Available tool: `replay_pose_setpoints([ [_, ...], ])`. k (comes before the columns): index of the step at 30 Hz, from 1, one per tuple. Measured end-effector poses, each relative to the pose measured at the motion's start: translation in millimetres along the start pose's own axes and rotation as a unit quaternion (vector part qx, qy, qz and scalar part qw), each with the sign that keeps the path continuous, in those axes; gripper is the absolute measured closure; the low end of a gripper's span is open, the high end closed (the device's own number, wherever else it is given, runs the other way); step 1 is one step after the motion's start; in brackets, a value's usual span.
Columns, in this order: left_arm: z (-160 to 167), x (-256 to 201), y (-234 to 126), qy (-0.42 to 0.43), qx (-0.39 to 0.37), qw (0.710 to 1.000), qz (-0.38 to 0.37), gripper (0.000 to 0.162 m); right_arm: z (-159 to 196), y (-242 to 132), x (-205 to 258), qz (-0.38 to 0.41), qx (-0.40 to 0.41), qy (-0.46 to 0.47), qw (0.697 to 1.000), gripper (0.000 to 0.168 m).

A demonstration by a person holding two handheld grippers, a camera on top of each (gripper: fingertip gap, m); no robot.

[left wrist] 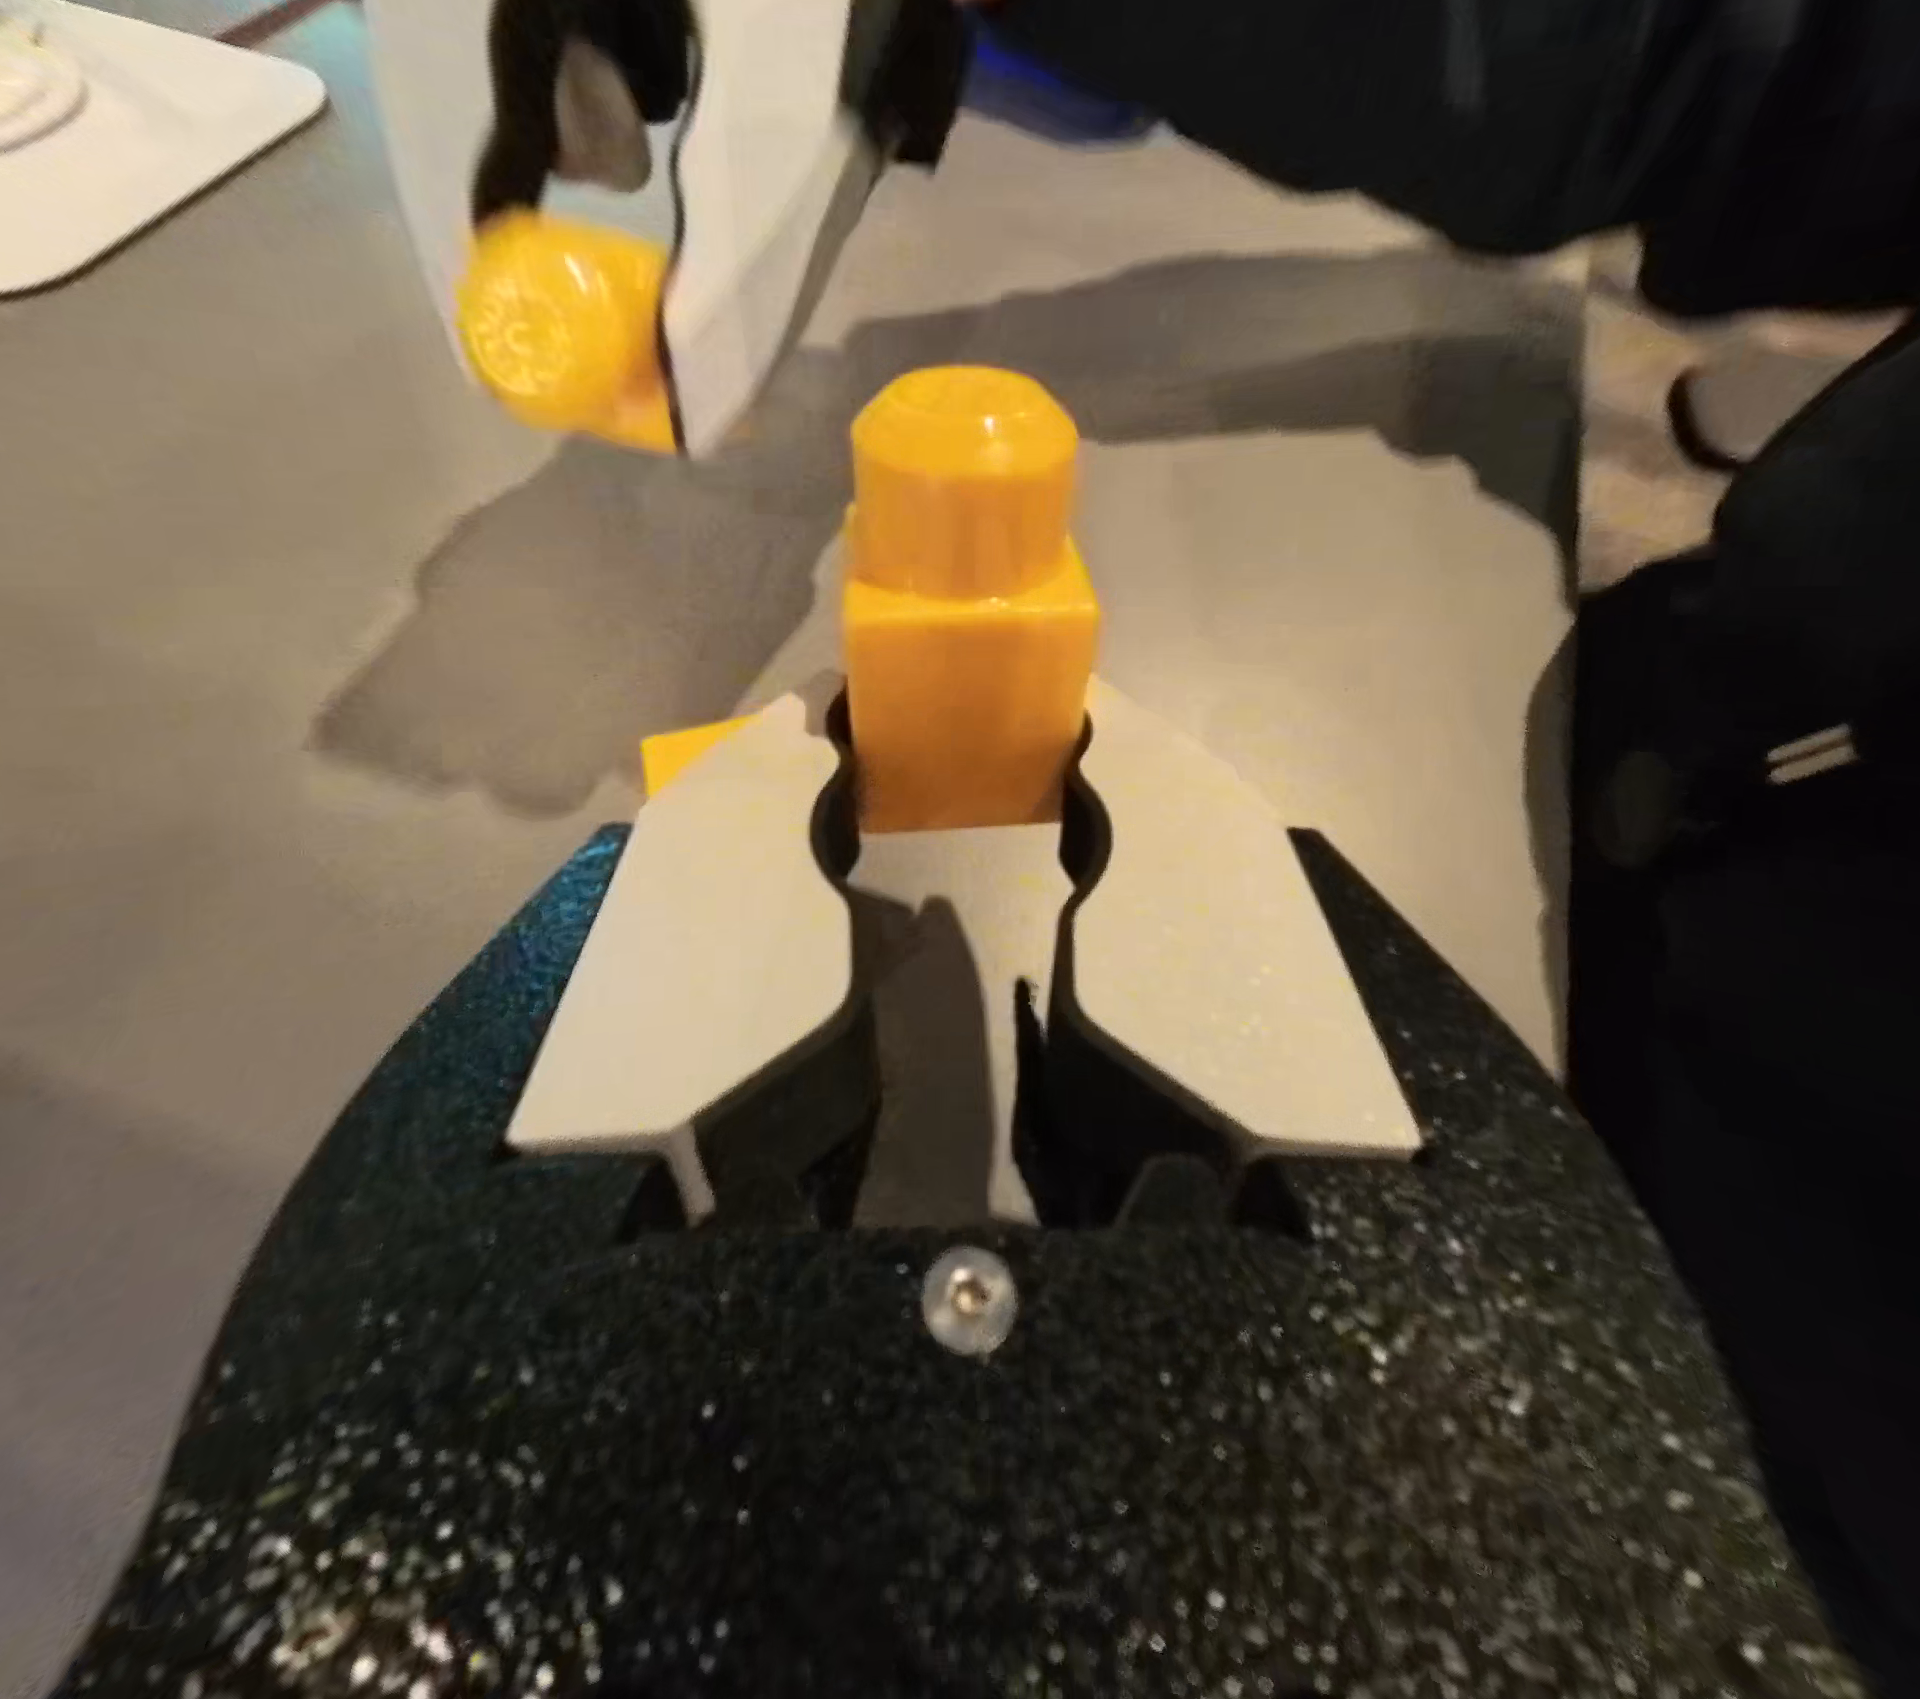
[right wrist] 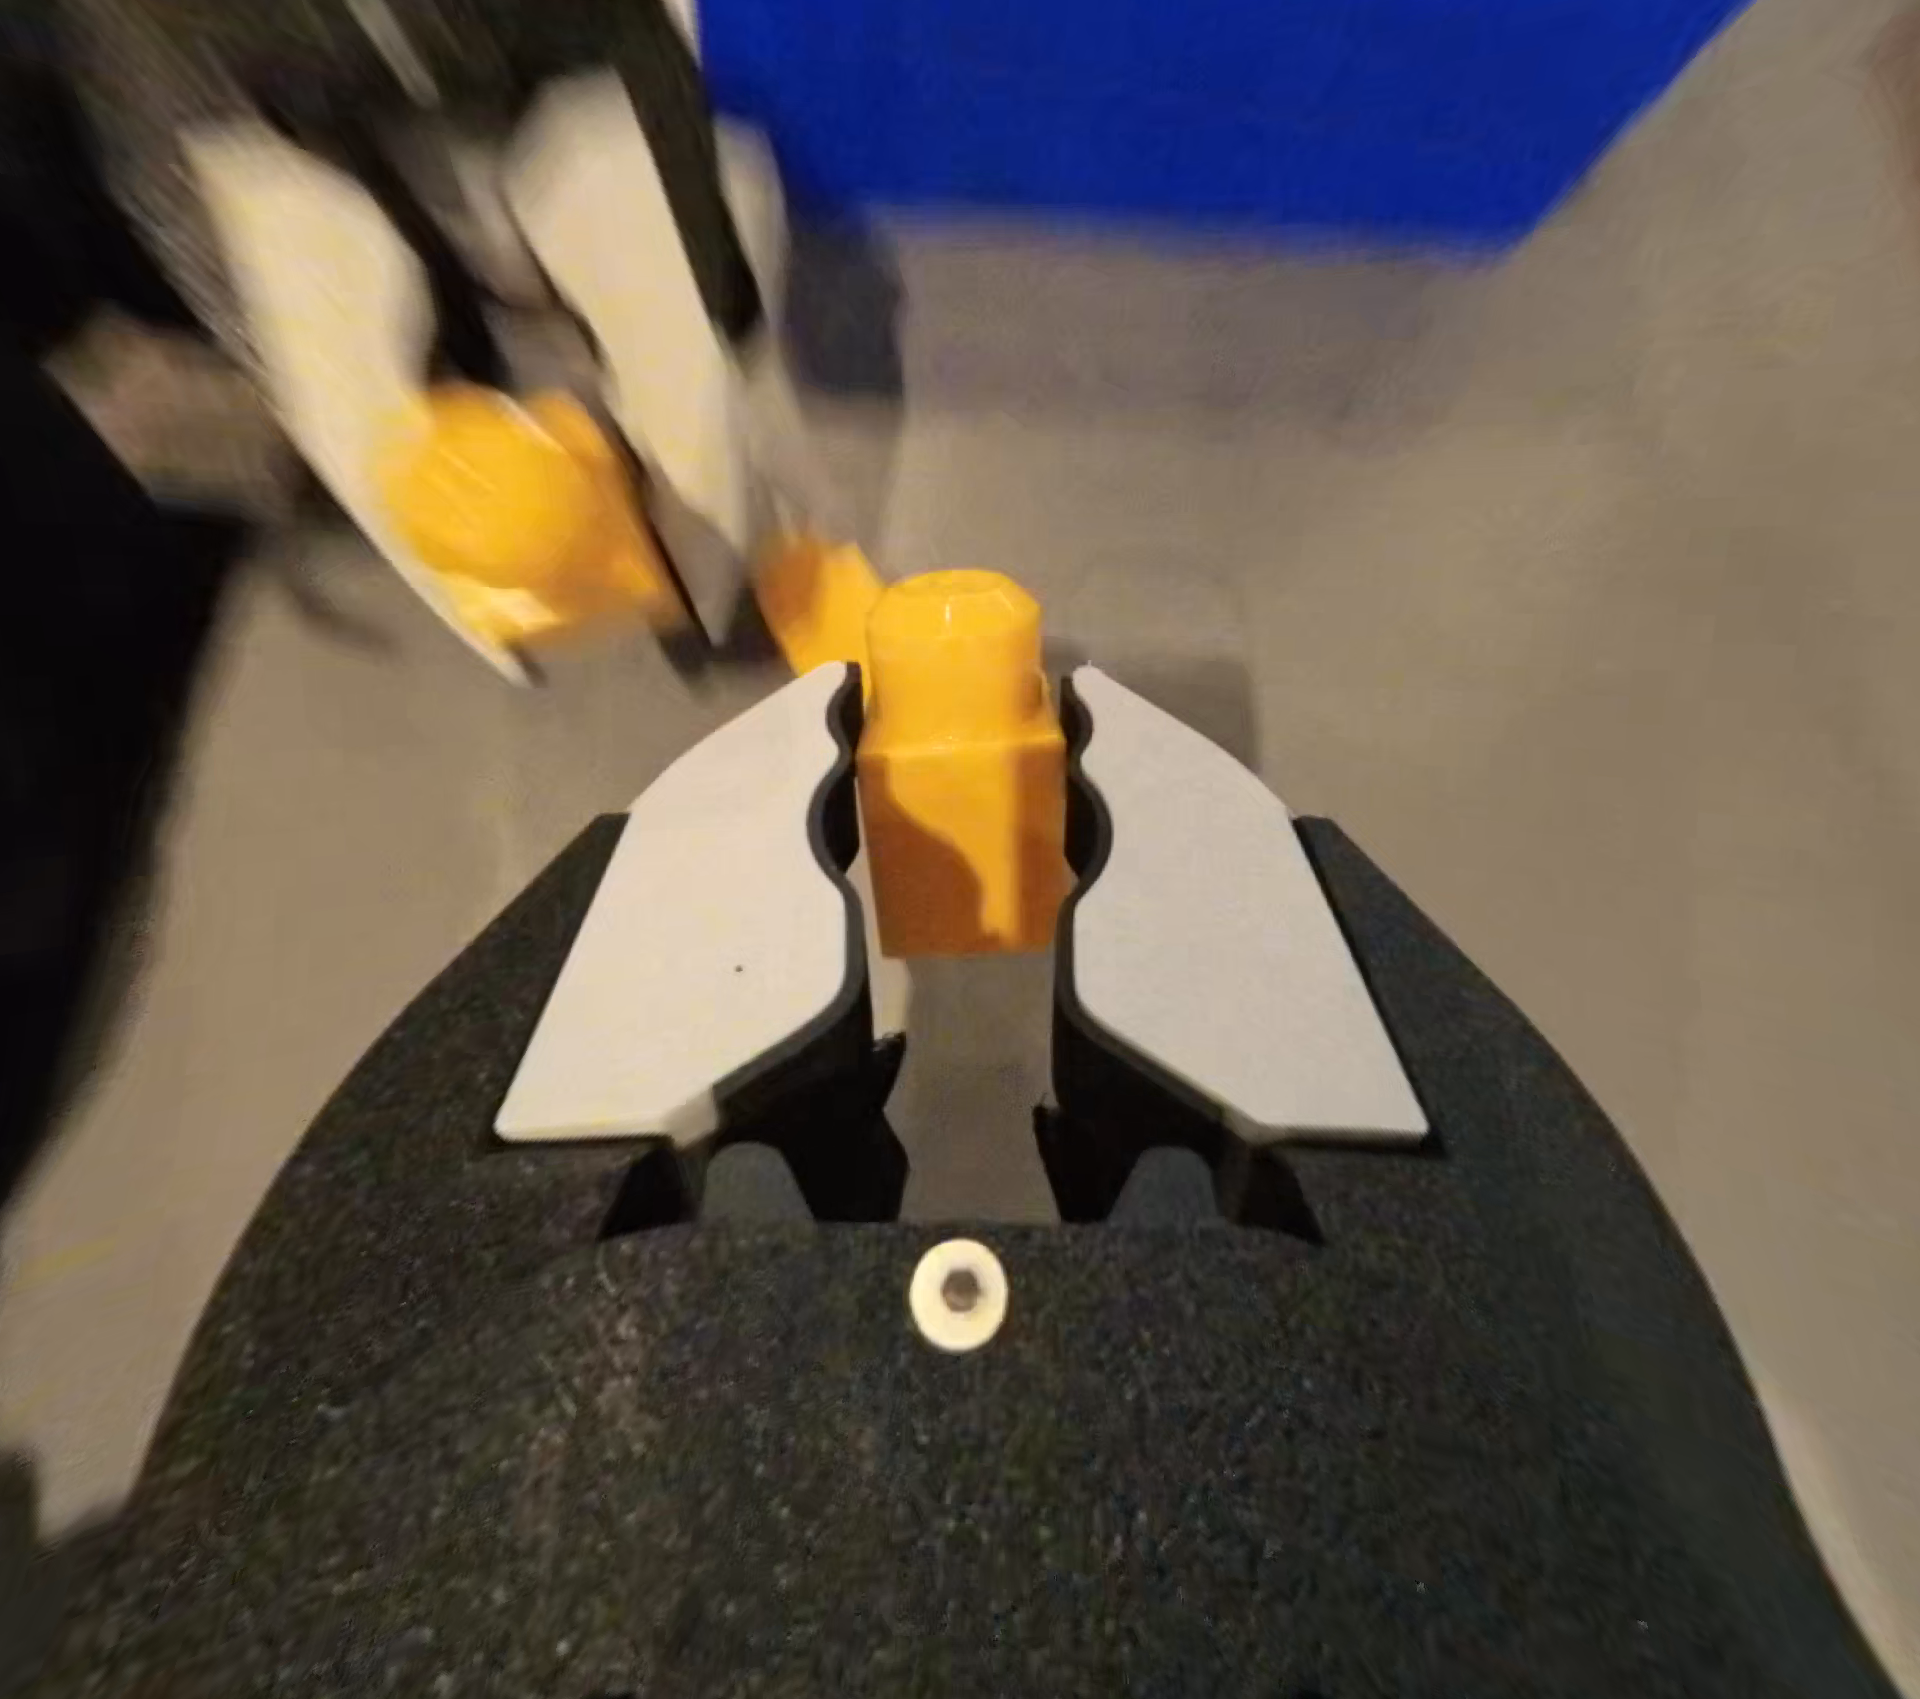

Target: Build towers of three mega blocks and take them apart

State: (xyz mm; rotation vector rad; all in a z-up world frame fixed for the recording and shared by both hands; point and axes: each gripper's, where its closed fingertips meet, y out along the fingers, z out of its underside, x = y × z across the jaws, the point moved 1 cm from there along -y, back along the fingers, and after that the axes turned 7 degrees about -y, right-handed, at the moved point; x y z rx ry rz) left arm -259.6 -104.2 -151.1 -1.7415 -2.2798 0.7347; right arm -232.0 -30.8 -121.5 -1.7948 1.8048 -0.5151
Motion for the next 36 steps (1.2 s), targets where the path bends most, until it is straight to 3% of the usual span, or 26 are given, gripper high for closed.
replay_pose_setpoints([
  [2, -9, 1, 0, -0.027, -0.036, 0.999, 0.016, 0.126, -49, -29, 10, 0.005, -0.203, 0.034, 0.978, 0.133],
  [4, -17, 1, 1, -0.042, -0.066, 0.996, 0.029, 0.127, -71, -49, 21, -0.007, -0.322, 0.063, 0.945, 0.133],
  [9, -29, -7, 9, -0.046, -0.087, 0.993, 0.060, 0.127, -81, -54, 43, -0.061, -0.440, 0.093, 0.891, 0.133],
  [22, -42, -23, 10, -0.012, -0.121, 0.989, 0.080, 0.128, -74, -41, 70, -0.080, -0.428, 0.035, 0.900, 0.132],
  [30, -35, -25, 5, -0.014, -0.102, 0.992, 0.067, 0.127, -72, -40, 75, -0.083, -0.453, 0.028, 0.887, 0.133],
  [31, -34, -24, 1, -0.010, -0.096, 0.994, 0.054, 0.127, -70, -41, 72, -0.085, -0.458, 0.028, 0.885, 0.130],
  [32, -35, -22, -7, -0.008, -0.097, 0.994, 0.039, 0.127, -66, -43, 62, -0.074, -0.458, 0.046, 0.885, 0.110],
  [33, -35, -19, -18, -0.012, -0.099, 0.995, 0.024, 0.127, -59, -41, 54, -0.069, -0.435, 0.056, 0.896, 0.099],
  [36, -25, -4, -50, -0.024, -0.088, 0.995, -0.032, 0.127, -18, -8, 37, -0.018, -0.269, -0.002, 0.963, 0.100],
])
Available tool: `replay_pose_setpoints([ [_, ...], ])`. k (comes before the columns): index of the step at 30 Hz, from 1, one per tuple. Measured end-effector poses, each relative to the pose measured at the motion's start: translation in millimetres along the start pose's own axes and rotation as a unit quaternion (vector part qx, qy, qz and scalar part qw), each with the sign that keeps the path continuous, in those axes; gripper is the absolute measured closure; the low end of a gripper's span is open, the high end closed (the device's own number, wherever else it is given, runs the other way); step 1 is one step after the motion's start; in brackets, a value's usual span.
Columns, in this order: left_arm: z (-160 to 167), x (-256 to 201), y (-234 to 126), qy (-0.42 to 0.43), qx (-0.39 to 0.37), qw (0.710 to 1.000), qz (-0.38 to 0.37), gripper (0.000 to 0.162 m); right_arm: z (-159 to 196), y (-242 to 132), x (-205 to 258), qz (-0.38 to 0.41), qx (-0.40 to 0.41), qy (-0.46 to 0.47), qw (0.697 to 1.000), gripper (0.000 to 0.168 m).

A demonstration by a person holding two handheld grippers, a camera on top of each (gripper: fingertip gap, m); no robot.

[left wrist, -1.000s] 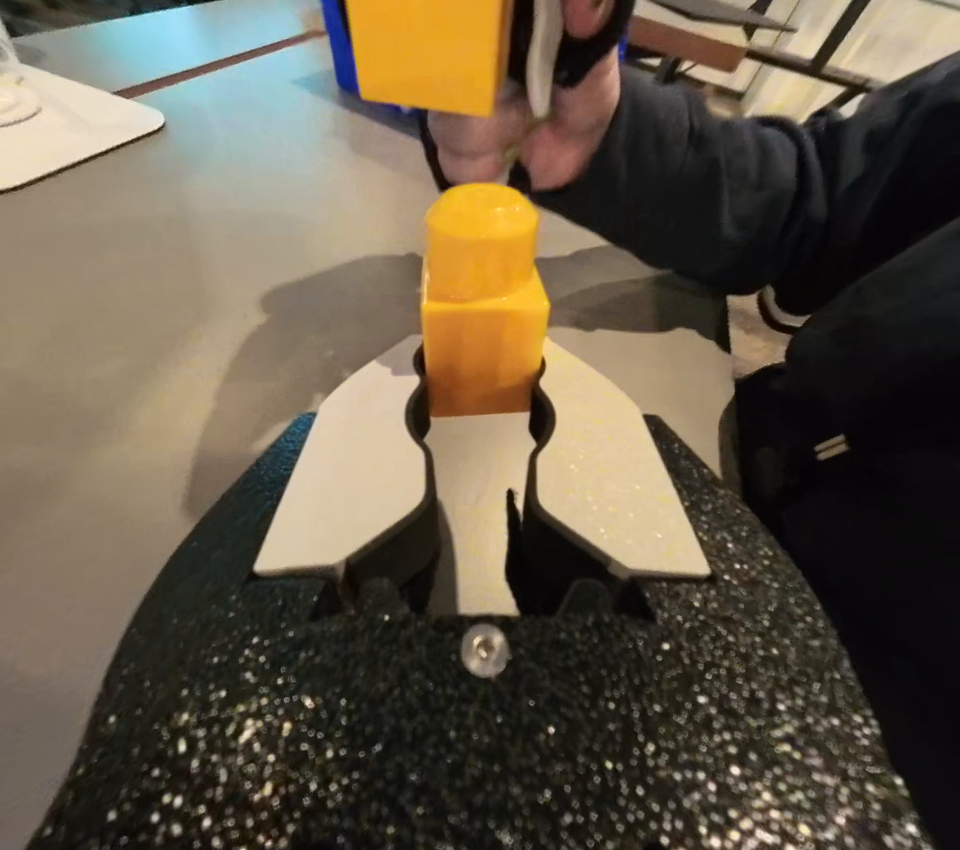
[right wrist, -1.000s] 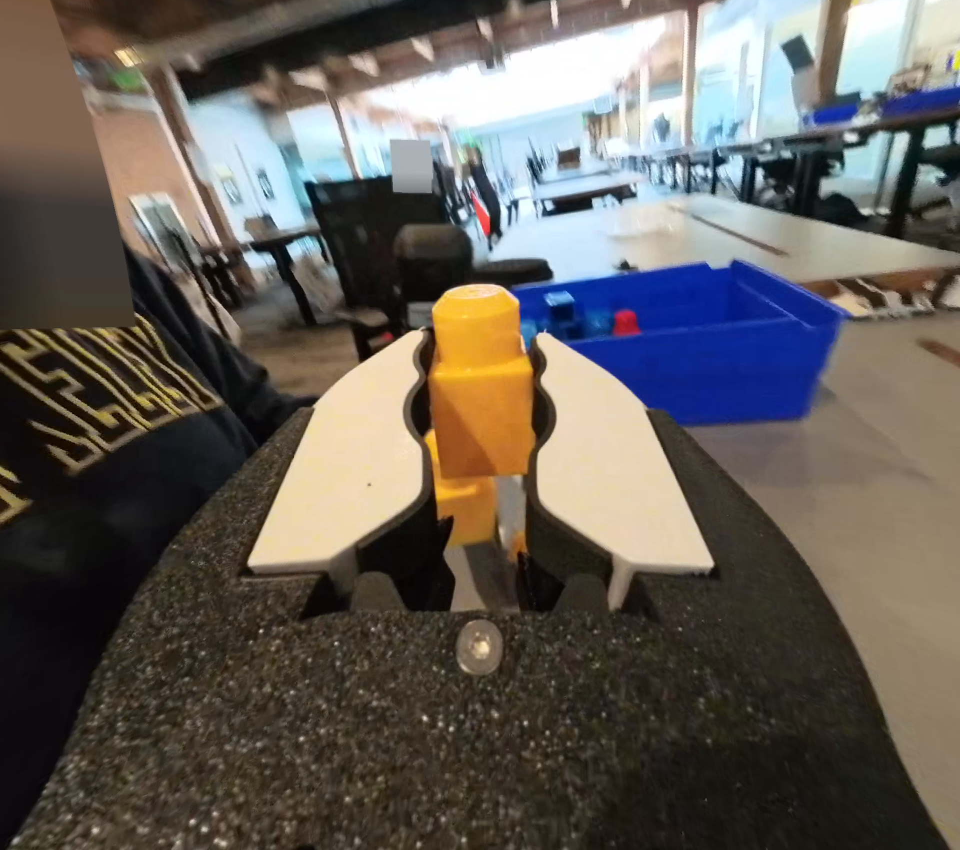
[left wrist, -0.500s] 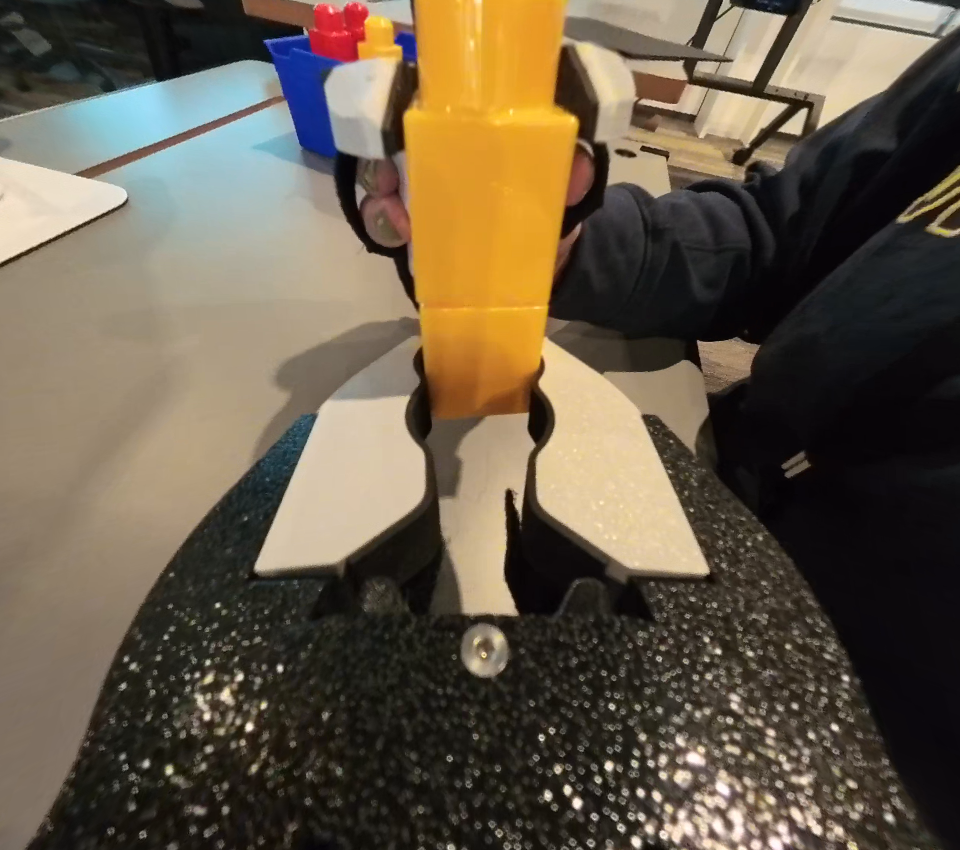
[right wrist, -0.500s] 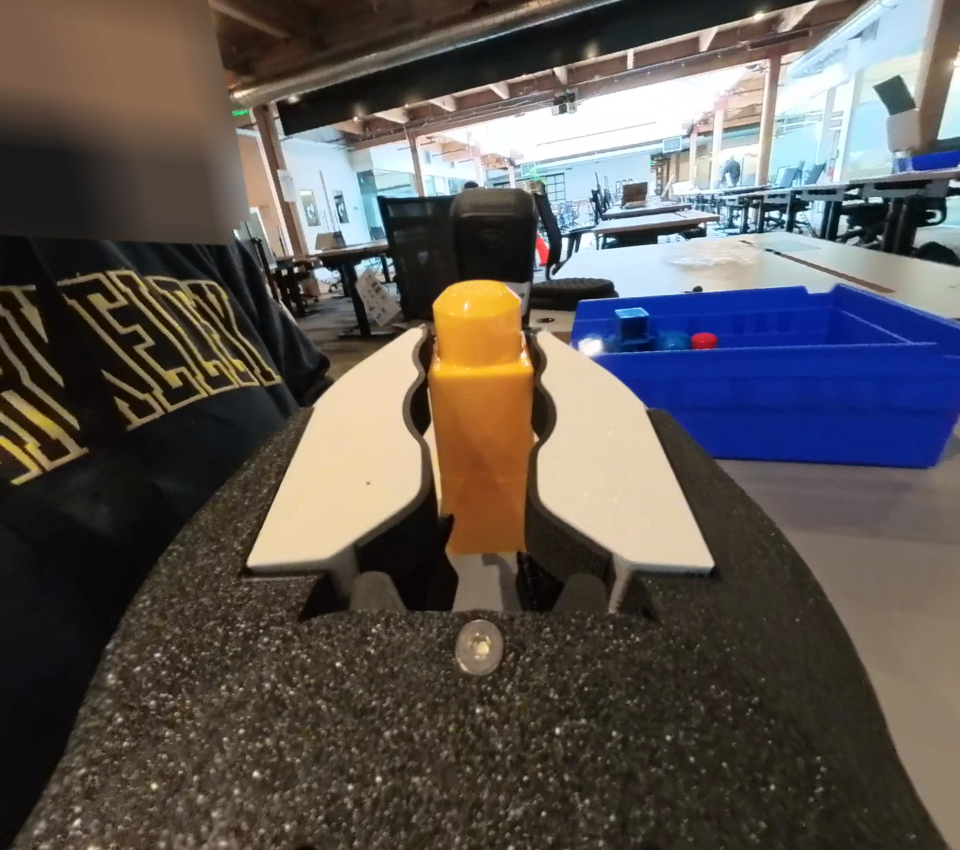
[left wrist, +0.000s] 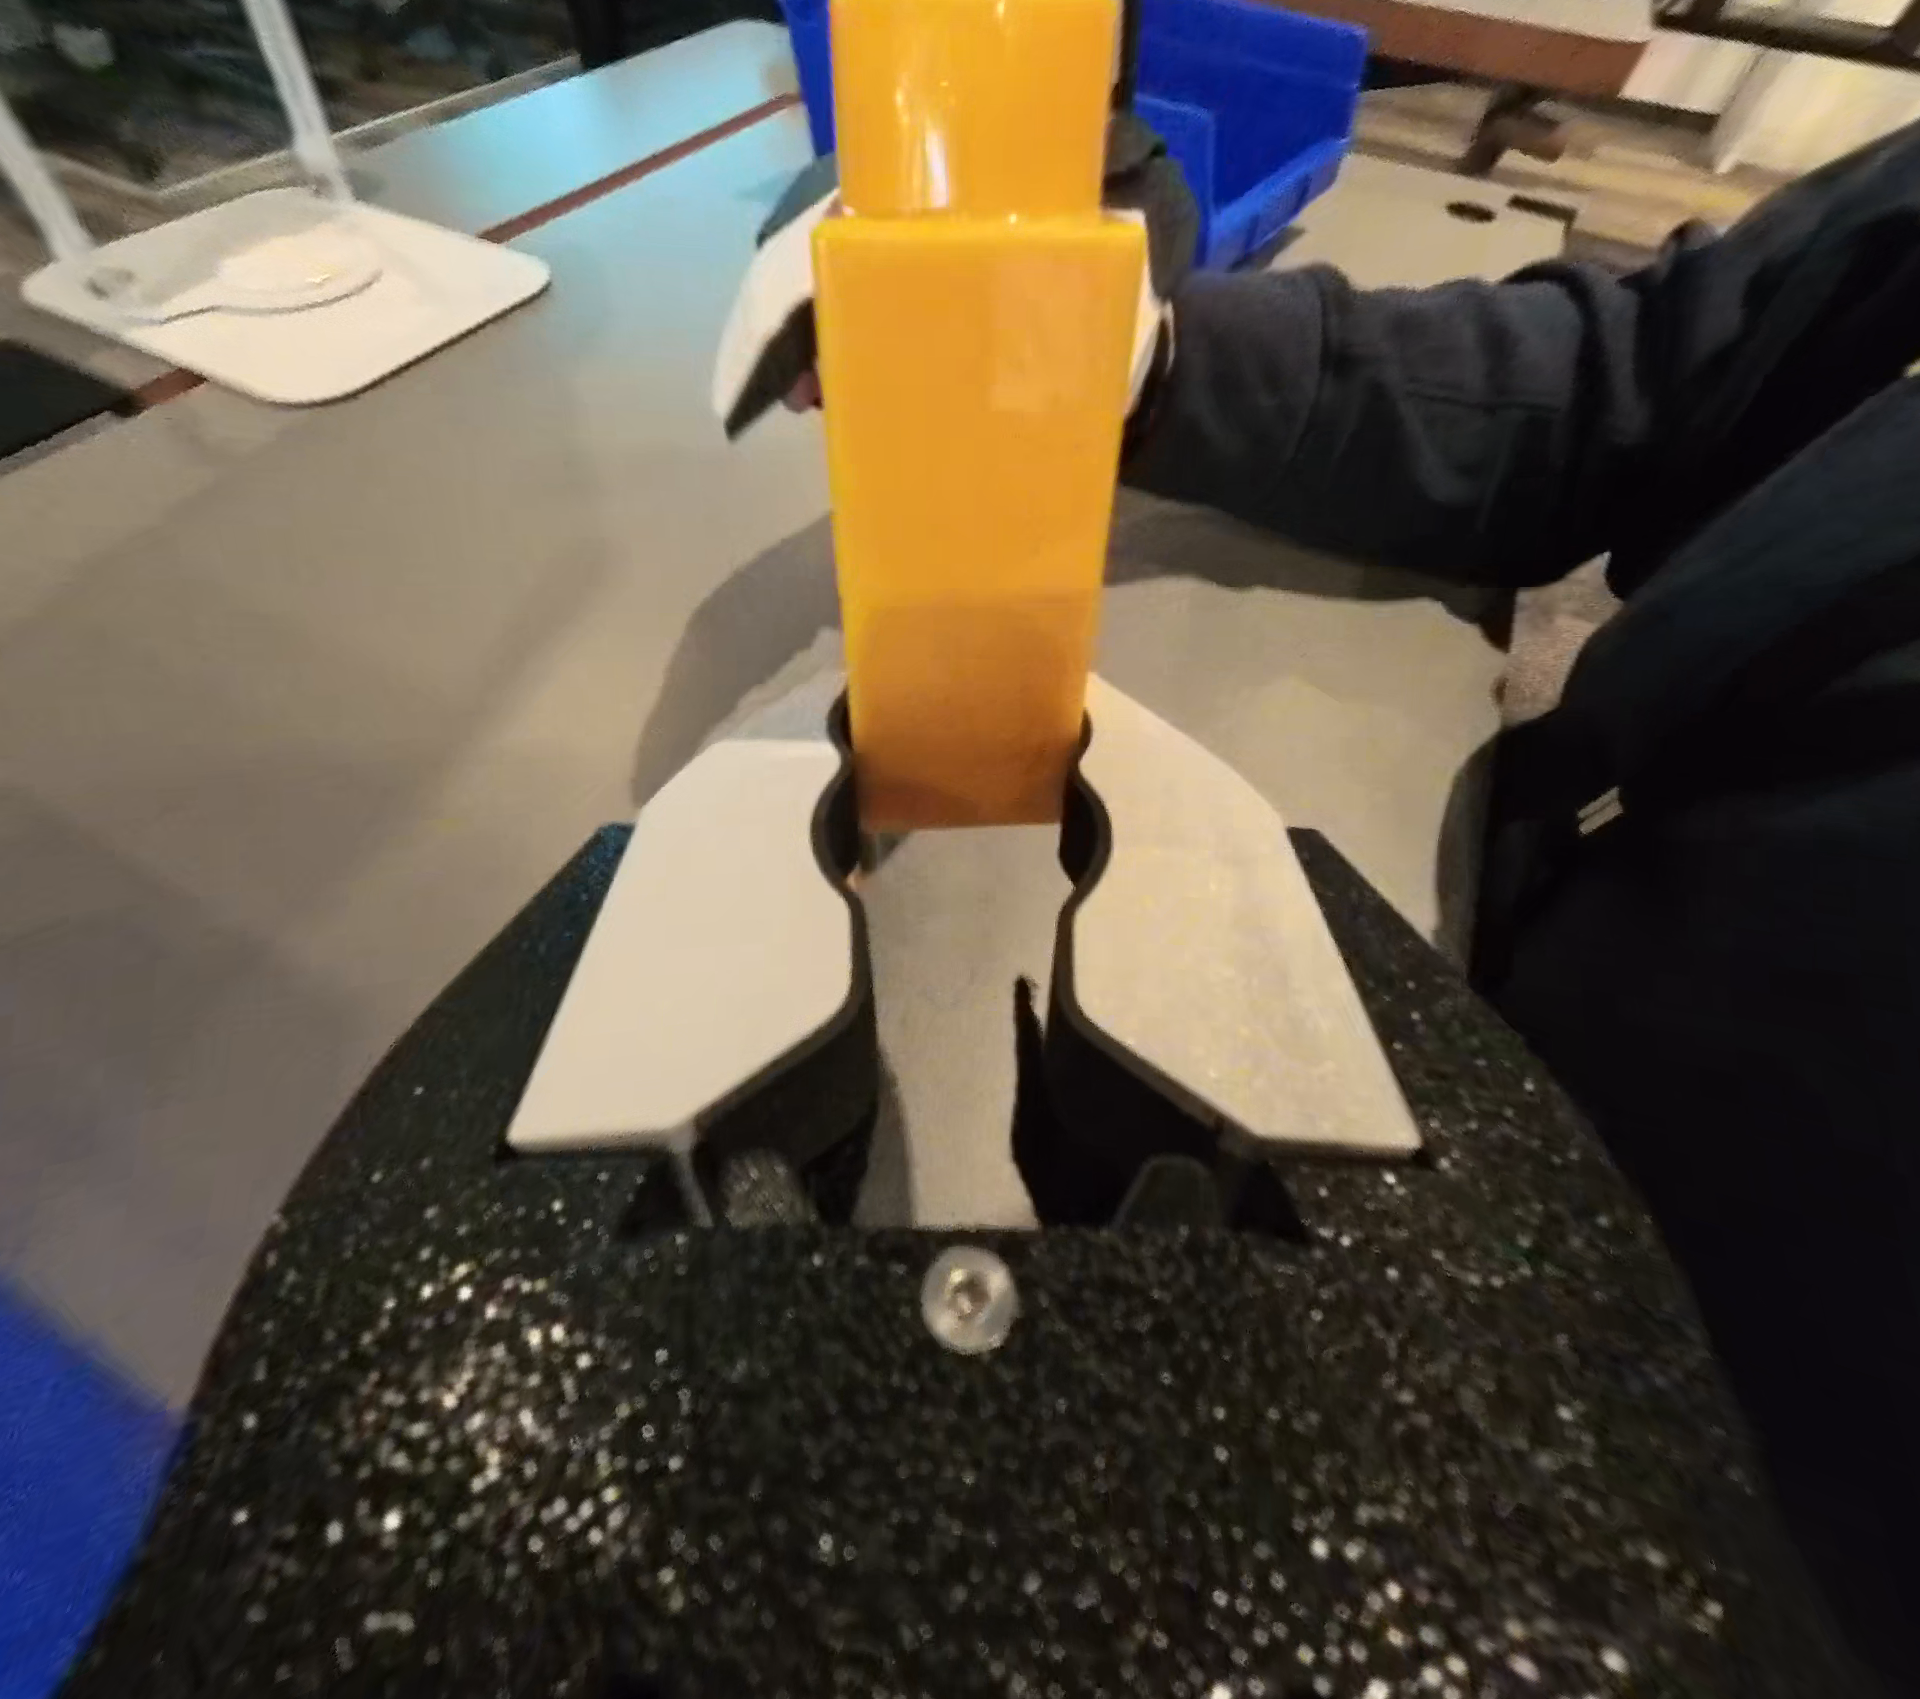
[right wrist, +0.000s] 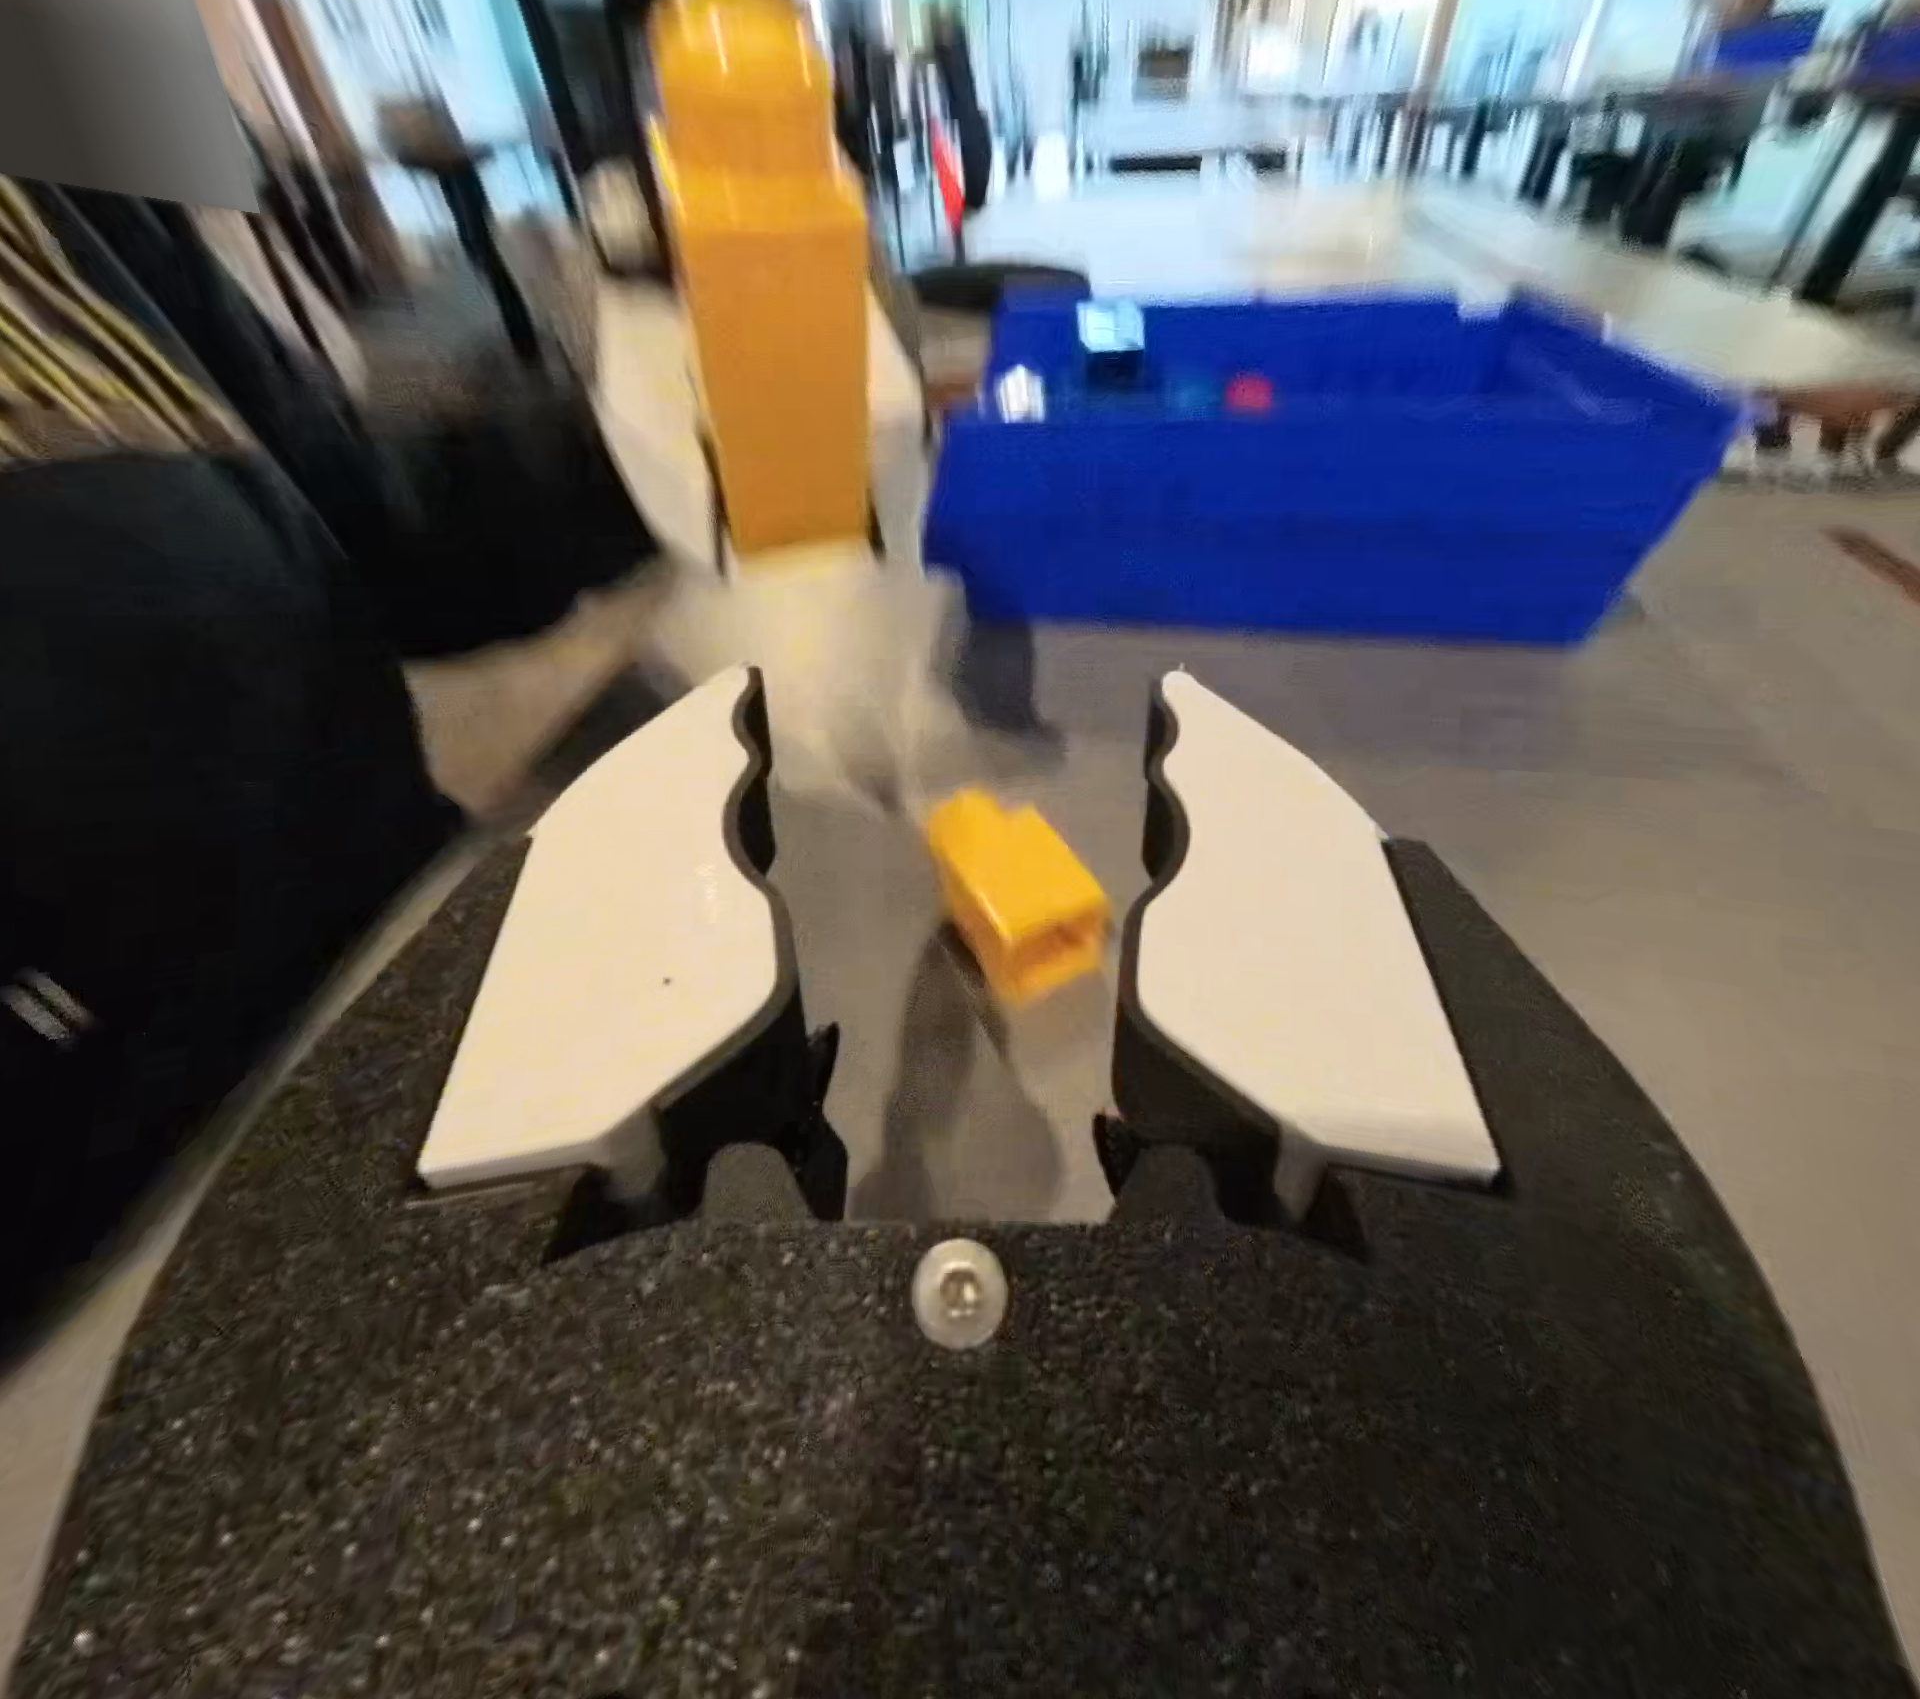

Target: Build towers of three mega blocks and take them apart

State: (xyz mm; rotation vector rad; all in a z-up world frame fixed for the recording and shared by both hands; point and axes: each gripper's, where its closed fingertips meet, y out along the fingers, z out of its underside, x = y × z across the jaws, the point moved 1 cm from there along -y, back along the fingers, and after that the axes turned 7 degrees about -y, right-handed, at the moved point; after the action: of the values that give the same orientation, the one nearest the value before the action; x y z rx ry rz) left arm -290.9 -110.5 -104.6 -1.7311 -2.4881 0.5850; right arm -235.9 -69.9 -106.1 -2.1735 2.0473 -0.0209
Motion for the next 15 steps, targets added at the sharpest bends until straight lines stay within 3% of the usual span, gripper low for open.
replay_pose_setpoints([
  [5, 15, 10, -24, -0.011, 0.029, 0.999, -0.034, 0.127, 41, 25, -1, -0.070, 0.203, -0.045, 0.976, 0.101],
  [8, 20, 9, -29, -0.017, 0.031, 0.999, -0.040, 0.127, 65, 39, -3, -0.117, 0.342, -0.092, 0.928, 0.101],
  [12, 25, 8, -34, -0.021, 0.035, 0.998, -0.046, 0.127, 84, 53, 3, -0.190, 0.469, -0.131, 0.852, 0.105],
  [15, 29, 10, -39, -0.025, 0.038, 0.997, -0.059, 0.127, 87, 64, 7, -0.225, 0.490, -0.128, 0.833, 0.114],
])
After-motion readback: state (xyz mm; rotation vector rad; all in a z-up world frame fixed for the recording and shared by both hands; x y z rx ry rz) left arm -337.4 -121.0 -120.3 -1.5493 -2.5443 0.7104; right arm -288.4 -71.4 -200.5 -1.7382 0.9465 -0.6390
